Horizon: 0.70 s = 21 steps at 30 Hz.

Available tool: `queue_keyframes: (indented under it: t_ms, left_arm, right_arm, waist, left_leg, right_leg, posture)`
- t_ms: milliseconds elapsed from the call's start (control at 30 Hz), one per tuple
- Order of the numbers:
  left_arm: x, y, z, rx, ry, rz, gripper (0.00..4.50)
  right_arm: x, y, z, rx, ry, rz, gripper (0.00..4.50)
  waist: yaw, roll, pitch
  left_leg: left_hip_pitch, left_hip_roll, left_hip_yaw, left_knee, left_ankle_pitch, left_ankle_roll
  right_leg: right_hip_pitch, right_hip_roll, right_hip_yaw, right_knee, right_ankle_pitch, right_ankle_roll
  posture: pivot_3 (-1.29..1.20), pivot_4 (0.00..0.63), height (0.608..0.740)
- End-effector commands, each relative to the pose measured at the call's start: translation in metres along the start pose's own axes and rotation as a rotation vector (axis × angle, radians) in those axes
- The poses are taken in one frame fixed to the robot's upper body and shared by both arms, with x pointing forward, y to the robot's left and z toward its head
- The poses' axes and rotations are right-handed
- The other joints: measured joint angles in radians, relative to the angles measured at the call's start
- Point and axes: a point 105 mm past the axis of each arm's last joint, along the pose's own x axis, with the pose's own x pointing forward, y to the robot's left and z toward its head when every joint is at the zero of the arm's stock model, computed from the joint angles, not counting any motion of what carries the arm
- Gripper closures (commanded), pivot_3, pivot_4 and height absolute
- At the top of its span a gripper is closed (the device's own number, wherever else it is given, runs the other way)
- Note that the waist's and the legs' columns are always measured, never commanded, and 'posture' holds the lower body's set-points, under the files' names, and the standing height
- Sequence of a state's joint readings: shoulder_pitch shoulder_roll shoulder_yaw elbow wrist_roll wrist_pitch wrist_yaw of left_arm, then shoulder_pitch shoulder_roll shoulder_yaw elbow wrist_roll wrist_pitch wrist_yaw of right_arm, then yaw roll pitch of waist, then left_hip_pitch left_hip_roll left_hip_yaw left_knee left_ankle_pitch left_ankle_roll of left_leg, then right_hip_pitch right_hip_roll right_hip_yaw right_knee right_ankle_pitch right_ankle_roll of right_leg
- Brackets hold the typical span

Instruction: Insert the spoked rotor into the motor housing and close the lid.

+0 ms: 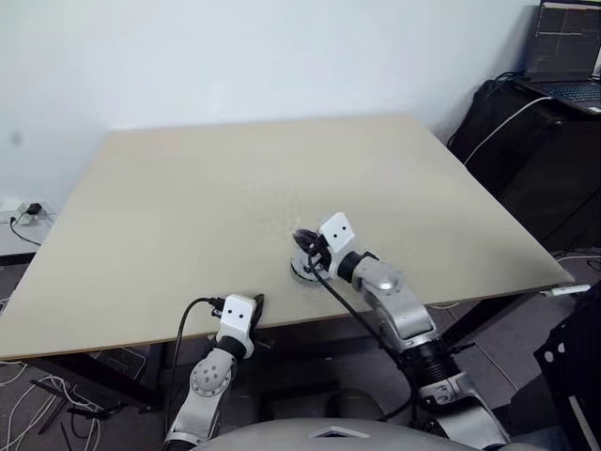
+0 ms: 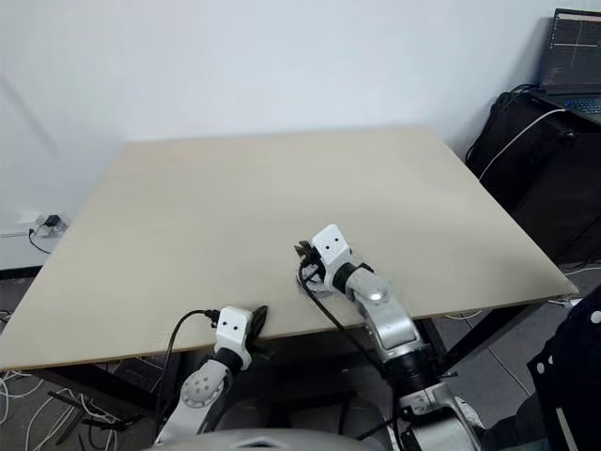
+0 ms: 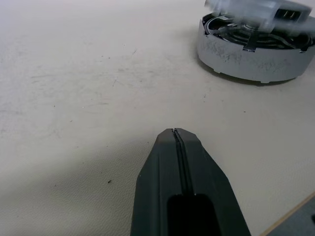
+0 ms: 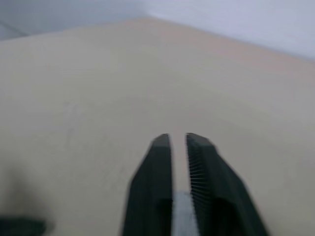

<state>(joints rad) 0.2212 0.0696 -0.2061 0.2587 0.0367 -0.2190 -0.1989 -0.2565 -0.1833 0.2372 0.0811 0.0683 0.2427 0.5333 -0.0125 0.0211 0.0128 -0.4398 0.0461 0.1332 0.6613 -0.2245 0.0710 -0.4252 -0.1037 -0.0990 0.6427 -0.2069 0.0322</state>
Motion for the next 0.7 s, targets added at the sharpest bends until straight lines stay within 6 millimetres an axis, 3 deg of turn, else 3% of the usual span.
queue_keyframes:
  t_ms: [33,333,533,600,667,700]
  left_arm:
    - [-0.003,0.005,-0.023,-0.019,0.078,0.019,4.50]
    - [-0.001,0.007,-0.031,-0.018,0.079,0.023,4.50]
    - [-0.002,0.008,-0.033,-0.018,0.076,0.025,4.50]
    - [-0.002,0.007,-0.033,-0.018,0.075,0.025,4.50]
    - [-0.003,0.007,-0.033,-0.018,0.073,0.025,4.50]
    - [-0.003,0.007,-0.032,-0.018,0.072,0.025,4.50]
  right_arm:
    - [-0.005,0.000,0.007,-0.025,-0.019,0.065,2.97]
    - [-0.004,-0.009,-0.013,0.061,0.091,0.067,0.02]
    - [0.000,-0.015,-0.020,0.109,0.129,0.031,0.02]
    - [0.002,-0.019,-0.021,0.108,0.141,0.000,0.02]
    - [0.004,-0.022,-0.022,0.114,0.148,-0.023,0.02]
    - [0.005,-0.024,-0.022,0.113,0.151,-0.033,0.02]
  waist:
    - [0.000,0.000,0.000]
    - [0.001,0.005,-0.001]
    - [0.001,0.004,-0.002]
    - [0.004,-0.008,-0.003]
    - [0.003,-0.022,0.003]
    - [0.003,-0.015,0.004]
  left_leg:
    - [0.000,0.000,0.000,0.000,0.000,0.000]
    - [0.001,0.001,0.000,-0.009,0.000,0.000]
    - [-0.001,0.007,0.004,-0.018,0.000,0.000]
    - [-0.003,0.007,0.015,-0.026,0.000,0.000]
    - [0.014,0.006,0.042,-0.036,0.001,-0.001]
    - [0.026,0.006,0.045,-0.030,0.002,-0.005]
  right_leg:
    - [0.000,-0.003,-0.001,0.000,0.000,0.000]
    - [0.001,-0.008,-0.020,-0.009,0.001,0.001]
    - [0.001,-0.005,-0.022,-0.016,0.002,0.002]
    - [0.000,-0.005,-0.010,-0.006,0.002,-0.001]
    - [-0.004,-0.008,0.016,0.016,-0.003,-0.008]
    - [-0.010,-0.014,0.018,0.018,-0.002,-0.009]
  posture:
    - [0.00,0.000,0.740]
    - [0.00,0.000,0.740]
    - [0.00,0.000,0.740]
    - [0.00,0.000,0.740]
    - [0.00,0.000,0.740]
    - [0.00,0.000,0.740]
